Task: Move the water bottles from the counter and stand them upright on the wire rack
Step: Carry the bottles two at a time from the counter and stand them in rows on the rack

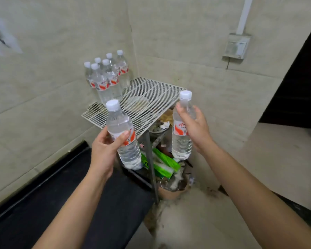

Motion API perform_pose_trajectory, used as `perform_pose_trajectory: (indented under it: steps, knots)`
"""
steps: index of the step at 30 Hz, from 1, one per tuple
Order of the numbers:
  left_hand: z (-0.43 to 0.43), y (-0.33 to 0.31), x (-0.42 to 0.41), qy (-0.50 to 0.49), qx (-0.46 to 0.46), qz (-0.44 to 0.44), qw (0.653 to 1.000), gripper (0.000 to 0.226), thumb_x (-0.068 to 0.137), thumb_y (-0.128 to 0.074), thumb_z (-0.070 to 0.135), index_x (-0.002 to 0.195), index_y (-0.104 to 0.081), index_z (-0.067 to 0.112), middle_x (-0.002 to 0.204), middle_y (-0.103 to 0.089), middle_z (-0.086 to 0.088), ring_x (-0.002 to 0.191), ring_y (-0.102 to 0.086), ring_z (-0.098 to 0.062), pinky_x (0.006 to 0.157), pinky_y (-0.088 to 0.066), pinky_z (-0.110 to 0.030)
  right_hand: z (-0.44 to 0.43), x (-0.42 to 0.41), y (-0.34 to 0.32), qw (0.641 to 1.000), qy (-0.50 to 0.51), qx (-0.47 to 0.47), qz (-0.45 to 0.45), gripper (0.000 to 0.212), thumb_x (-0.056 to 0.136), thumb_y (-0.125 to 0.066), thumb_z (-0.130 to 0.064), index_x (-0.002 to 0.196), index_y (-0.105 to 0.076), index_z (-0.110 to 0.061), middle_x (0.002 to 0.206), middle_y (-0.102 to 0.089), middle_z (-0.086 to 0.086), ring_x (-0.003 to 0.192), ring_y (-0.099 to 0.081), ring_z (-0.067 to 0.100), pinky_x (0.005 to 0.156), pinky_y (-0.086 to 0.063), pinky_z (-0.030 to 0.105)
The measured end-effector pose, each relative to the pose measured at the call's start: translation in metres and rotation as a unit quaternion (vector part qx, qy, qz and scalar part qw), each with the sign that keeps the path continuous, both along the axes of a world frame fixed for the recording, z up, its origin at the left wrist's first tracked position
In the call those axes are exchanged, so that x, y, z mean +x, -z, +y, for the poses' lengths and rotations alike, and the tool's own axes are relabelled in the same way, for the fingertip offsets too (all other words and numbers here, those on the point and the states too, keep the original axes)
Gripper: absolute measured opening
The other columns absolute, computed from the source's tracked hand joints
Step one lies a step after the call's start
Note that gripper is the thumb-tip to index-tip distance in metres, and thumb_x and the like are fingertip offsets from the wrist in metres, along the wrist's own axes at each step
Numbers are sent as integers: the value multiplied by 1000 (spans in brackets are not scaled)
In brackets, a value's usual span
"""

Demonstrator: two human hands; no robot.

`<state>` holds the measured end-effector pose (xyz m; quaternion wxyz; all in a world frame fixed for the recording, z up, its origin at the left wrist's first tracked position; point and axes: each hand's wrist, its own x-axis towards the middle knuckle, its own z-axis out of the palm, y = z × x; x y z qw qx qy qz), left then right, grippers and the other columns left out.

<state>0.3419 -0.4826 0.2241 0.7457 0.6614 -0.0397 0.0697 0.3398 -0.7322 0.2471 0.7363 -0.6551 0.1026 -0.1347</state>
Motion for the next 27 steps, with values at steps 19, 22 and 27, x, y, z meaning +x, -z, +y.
perform_pose_trajectory:
  steps: [19,22,27]
  knots:
    - [-42,-26,317,-78,151,12,985,70,67,-85,46,129,-63,26,120,-71,11,110,-67,-10,101,-53,-45,-19,352,-25,958,-121,-256,-33,43,93,-53,-66,123,-54,-35,115,-65,-13,109,-64,13,95,-50,38]
    - [-52,-26,349,-90,180,16,979,71,67,-86,41,130,-62,23,121,-71,10,110,-67,-7,99,-55,-42,-15,400,-10,947,-168,-271,-44,36,95,-56,-59,122,-55,-35,108,-65,-17,102,-64,8,87,-49,33]
    - [-76,-20,391,-158,177,40,971,59,70,-87,28,124,-65,19,113,-74,9,103,-69,-2,87,-59,-27,-8,482,3,937,-268,-216,-62,41,97,-60,-50,131,-55,-29,123,-68,-9,112,-65,10,98,-51,36]
